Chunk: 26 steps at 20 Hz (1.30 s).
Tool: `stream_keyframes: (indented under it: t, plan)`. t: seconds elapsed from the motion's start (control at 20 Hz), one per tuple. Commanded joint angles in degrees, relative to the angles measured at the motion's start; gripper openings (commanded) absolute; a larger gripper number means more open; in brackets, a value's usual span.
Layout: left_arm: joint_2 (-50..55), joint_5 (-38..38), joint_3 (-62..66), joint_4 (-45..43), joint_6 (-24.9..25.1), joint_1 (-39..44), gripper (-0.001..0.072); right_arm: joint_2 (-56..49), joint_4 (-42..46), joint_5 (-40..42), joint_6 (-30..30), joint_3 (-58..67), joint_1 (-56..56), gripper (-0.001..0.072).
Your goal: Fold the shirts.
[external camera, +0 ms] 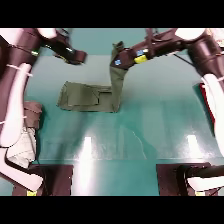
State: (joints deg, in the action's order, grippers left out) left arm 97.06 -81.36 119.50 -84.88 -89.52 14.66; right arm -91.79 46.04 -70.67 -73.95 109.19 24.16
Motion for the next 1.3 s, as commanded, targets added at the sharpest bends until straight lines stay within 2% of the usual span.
stream_keyframes:
  t: [0.0, 0.25, 0.45, 0.5, 0.55, 0.6, 0.65, 0.75, 0.9, 0.95, 1.0, 1.1, 1.25]
  plan:
    - [-8.0, -3.6, -0.2, -5.4, 1.7, -6.1, 0.0025, -8.4, 0.0, 4.4, 0.0, 7.8, 5.6, 0.0014]
    - [-15.7, -4.9, -3.0, -6.3, 1.9, -11.0, 0.0026, -15.8, 0.0, 19.3, 0.3, 5.6, 11.6, 0.0019]
    - [-16.3, -6.6, -3.0, -6.1, 2.0, -11.0, 0.0026, -23.9, -3.8, 23.1, 5.9, 9.4, 16.0, 0.0026]
    - [-16.3, -6.6, -3.3, -5.8, 1.9, -11.0, 0.0026, -25.8, -7.6, 23.6, 8.4, 10.7, 16.8, 0.019]
    - [-16.3, -6.8, -3.7, -5.8, 1.9, -11.0, 0.0026, -27.2, -12.3, 24.6, 10.1, 11.2, 17.4, 0.0449]
    - [-16.3, -7.5, -4.2, -5.8, 1.9, -11.0, 0.0026, -27.9, -15.8, 25.4, 10.4, 11.0, 17.5, 0.0571]
    - [-16.3, -8.2, -4.8, -5.8, 1.9, -11.0, 0.0026, -28.2, -17.5, 25.0, 10.6, 11.0, 17.5, 0.0604]
    - [-16.3, -9.4, -5.6, -5.8, 2.1, -11.0, 0.0026, -26.7, -17.5, 20.7, 10.6, 10.3, 15.3, 0.0598]
    - [-16.3, -9.9, -5.7, -5.8, 2.3, -11.0, 0.0026, -19.8, -13.1, 10.9, 10.1, 0.8, 8.6, 0.0593]
    - [-16.3, -9.7, -5.7, -5.7, 2.5, -11.0, 0.0026, -17.4, -10.2, 7.5, 9.5, -3.2, 5.9, 0.0533]
    - [-16.3, -9.6, -5.7, -5.6, 2.5, -11.0, 0.0026, -15.2, -7.3, 5.4, 8.6, -7.3, 3.4, 0.0522]
    - [-16.3, -9.5, -5.7, -4.9, 2.5, -11.0, 0.0026, -10.4, -4.4, 5.0, 5.8, -17.4, -1.7, 0.0522]
    - [-16.3, -8.2, -5.7, -3.5, 2.5, -11.0, 0.0026, -4.1, -4.8, 12.0, -0.3, -31.8, -7.6, 0.0523]
